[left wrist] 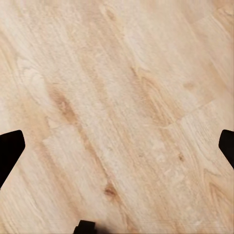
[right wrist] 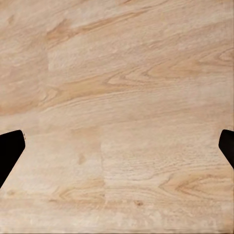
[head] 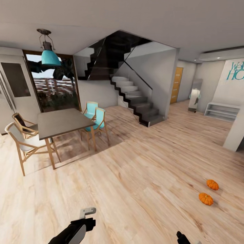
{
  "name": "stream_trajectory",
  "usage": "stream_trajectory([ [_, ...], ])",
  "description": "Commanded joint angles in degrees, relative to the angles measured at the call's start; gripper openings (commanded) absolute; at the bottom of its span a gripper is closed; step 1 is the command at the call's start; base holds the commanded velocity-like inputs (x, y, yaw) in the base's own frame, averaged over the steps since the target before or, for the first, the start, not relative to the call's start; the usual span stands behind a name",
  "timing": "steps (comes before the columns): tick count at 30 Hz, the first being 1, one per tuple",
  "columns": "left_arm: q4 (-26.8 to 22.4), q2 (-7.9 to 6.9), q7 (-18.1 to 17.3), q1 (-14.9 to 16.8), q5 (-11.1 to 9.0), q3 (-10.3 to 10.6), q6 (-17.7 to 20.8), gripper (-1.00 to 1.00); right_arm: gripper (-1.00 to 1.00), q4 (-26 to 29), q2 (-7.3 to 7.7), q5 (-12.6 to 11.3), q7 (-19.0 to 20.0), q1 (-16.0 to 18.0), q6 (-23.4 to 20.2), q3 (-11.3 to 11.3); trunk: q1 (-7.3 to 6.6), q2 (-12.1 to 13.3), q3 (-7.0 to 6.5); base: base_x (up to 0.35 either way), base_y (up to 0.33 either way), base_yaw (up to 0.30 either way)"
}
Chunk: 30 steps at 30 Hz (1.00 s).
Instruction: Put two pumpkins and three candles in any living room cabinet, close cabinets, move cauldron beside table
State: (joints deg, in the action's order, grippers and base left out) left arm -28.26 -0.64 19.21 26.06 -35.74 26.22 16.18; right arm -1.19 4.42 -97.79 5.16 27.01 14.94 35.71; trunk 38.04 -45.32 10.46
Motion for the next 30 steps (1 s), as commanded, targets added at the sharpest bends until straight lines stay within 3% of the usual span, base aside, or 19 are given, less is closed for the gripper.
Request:
stream_trajectory([
  [1,-0.13,-0.05,0.48,0.05,-0.45,0.42,0.18,1.00,1.00,-0.16,-0.02,-0.61,0.38,0.06,-0.57,0.32,0.05,-0.07,0.18,0.332,0.000,-0.003],
  [30,1.63,0.20,0.44,0.05,-0.08,0.68,-0.44,1.00,1.00,-0.46,-0.18,-0.06,-1.08,0.06,-1.08,0.68,0.05,-0.07,2.81,0.332,0.000,0.000],
])
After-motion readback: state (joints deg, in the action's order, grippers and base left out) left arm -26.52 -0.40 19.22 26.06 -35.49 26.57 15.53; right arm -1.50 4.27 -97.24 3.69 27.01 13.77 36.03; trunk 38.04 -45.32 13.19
